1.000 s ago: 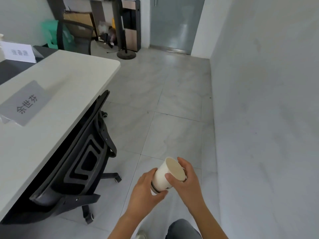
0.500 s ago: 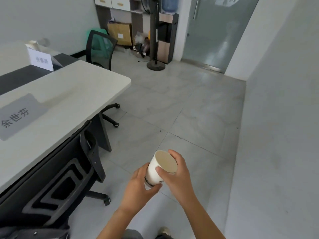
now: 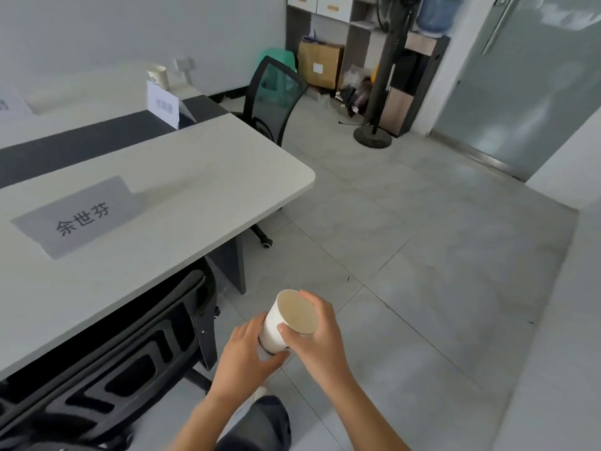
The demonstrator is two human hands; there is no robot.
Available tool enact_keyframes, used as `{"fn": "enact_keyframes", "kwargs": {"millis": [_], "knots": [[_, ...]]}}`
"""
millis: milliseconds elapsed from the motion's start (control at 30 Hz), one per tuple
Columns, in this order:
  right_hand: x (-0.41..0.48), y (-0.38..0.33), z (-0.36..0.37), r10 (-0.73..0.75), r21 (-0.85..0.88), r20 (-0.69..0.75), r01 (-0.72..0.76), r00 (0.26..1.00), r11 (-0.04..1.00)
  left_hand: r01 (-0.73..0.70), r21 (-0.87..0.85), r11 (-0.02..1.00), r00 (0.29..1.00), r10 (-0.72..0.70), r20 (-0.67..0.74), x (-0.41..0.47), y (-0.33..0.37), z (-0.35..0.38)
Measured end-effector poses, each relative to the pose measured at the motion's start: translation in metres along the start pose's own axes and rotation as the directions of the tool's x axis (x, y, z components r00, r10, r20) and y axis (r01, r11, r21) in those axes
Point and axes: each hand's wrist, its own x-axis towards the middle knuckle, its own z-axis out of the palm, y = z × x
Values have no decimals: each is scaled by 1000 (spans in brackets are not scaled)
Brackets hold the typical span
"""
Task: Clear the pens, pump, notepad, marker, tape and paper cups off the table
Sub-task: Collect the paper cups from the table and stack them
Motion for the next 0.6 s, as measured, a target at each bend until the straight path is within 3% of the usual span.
{"fn": "enact_keyframes", "kwargs": {"millis": [367, 600], "knots": [[136, -29, 19, -67, -26, -84, 65, 994, 998, -26, -60, 998, 999, 24, -33, 130, 17, -34], [203, -25, 25, -76, -57, 62, 80, 995, 995, 108, -72, 991, 989, -115, -94, 180, 14, -37]]}}
